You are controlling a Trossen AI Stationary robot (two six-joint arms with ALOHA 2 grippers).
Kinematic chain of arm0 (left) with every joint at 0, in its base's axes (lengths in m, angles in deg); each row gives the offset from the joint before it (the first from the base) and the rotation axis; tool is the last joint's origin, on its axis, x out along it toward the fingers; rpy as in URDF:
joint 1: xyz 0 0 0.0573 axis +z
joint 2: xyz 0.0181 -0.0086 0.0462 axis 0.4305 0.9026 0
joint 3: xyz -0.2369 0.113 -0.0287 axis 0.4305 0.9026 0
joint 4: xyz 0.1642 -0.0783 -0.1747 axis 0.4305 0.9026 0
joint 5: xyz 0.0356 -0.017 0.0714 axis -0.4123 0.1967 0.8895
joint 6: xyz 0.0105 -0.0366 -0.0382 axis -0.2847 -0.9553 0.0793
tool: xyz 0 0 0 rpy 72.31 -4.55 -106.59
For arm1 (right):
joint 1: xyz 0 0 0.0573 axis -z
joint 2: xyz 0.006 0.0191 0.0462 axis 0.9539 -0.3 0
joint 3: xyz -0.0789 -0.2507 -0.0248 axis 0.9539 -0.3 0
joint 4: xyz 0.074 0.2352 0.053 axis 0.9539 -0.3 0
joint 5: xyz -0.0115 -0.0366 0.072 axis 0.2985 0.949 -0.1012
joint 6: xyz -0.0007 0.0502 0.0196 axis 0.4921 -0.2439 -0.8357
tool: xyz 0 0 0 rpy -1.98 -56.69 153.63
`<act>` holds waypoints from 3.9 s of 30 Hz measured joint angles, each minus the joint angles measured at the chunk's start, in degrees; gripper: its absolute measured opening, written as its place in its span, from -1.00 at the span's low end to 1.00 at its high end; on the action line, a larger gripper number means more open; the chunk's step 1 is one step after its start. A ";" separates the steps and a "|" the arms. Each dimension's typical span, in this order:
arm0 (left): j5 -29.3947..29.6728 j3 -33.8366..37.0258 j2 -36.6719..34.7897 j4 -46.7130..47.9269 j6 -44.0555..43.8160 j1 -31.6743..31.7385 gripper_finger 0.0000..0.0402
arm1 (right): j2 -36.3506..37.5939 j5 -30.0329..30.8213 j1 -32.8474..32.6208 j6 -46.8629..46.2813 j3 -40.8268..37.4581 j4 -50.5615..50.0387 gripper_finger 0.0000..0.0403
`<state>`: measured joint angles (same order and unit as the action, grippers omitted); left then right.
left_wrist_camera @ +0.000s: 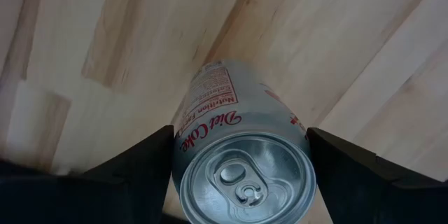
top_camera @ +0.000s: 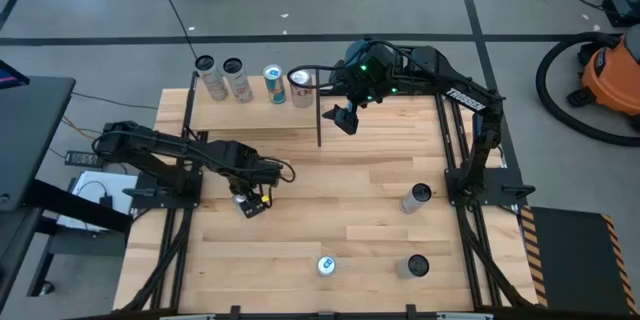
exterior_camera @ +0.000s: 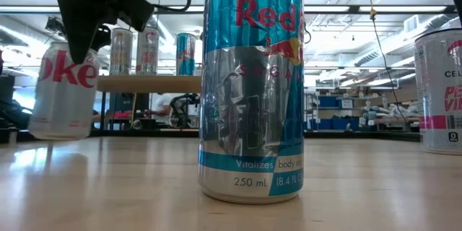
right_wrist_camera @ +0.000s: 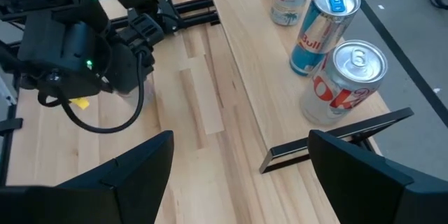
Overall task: Place canned beverage on shelf
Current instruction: Put the red-silver soda can on the shelf aligned with the other red-silver soda can
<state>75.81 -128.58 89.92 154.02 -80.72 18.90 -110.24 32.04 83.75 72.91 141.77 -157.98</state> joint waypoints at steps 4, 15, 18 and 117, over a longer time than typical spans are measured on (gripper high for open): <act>-2.83 -0.11 -0.02 -0.26 1.71 0.76 0.47 | 0.00 1.17 0.01 0.15 0.00 -0.01 0.68; -2.23 -8.00 -0.10 2.41 5.96 3.60 0.47 | -0.04 1.20 0.00 0.26 -2.57 -0.06 0.68; -0.89 -11.43 0.42 6.42 7.02 5.27 0.47 | -0.02 1.20 0.01 0.58 -4.80 0.30 0.68; 5.06 -38.05 9.05 11.66 35.72 42.11 0.58 | 0.00 1.20 -0.01 2.08 -8.57 3.98 0.68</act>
<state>80.87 -166.64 98.97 165.68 -45.00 61.01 -110.24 33.24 83.74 74.98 133.20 -154.00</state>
